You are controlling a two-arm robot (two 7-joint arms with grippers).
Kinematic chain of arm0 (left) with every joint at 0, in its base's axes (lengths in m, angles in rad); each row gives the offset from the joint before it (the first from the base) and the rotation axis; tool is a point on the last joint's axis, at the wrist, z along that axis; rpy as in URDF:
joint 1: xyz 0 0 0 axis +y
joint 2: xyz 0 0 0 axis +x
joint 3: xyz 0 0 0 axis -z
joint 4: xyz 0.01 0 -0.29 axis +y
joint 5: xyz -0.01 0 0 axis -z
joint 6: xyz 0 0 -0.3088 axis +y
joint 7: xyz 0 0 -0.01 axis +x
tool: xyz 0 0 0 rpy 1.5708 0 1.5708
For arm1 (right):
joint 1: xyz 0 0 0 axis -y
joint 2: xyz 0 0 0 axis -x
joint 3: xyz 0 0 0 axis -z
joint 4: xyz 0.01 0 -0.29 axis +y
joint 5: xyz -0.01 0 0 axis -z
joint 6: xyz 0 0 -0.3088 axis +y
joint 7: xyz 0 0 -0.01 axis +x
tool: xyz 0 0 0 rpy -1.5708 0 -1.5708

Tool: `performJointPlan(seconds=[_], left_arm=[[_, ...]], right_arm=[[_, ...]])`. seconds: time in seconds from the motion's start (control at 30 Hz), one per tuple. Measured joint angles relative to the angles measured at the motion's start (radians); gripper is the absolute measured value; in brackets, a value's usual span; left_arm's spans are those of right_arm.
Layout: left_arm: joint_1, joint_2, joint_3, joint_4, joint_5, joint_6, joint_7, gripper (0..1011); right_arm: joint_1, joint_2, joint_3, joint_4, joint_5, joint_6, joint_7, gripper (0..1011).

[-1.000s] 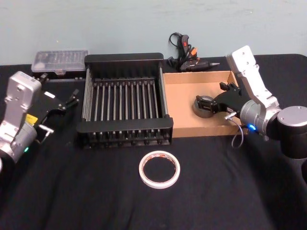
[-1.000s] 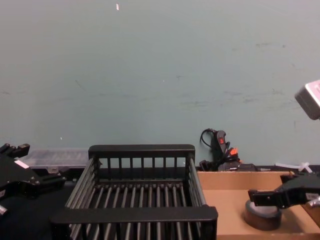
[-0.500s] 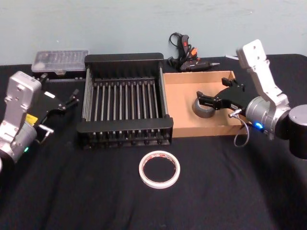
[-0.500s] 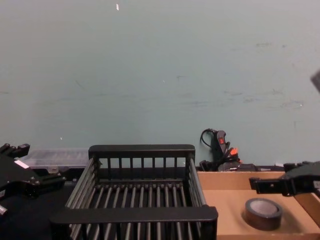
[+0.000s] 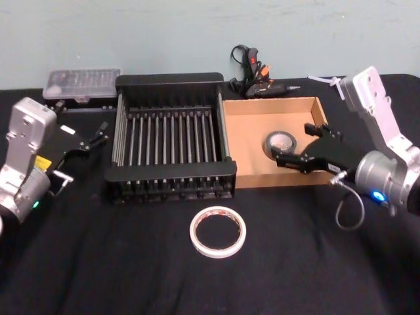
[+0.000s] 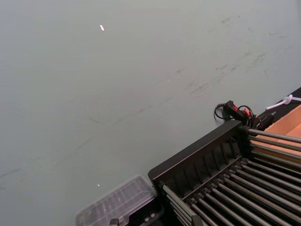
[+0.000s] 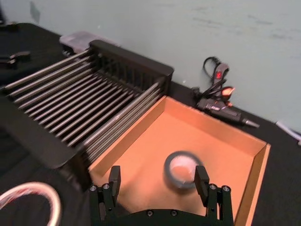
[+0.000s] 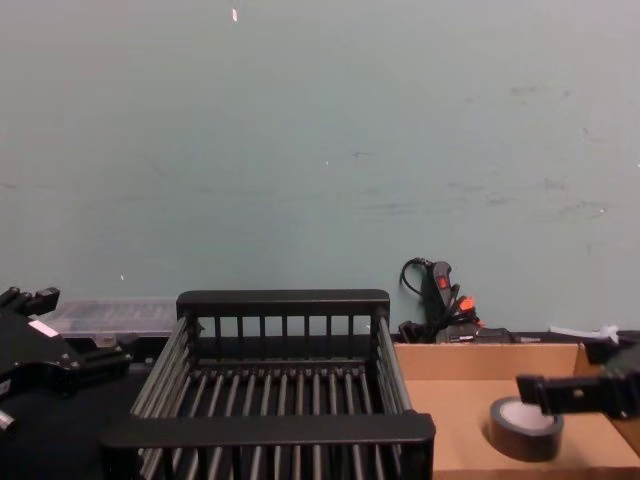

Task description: Pick up the white tape and place it into the black box , Pick up the silver tape and place it into the brown box.

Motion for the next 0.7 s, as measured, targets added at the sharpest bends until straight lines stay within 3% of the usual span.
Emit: performJointPlan(seconds=[0.33,0.7], left_arm=[[0.000,0.000,0.000,0.000,0.000,0.000,0.000,1002],[0.000,0.000,0.000,0.000,0.000,0.000,0.000,1001]], right_arm=[[-0.076,0.046,-0.003,-0.087,0.040,0.038,0.008,1002],[-0.069,0.077,-0.084,-0.102,0.050,0.067,0.040,1002]])
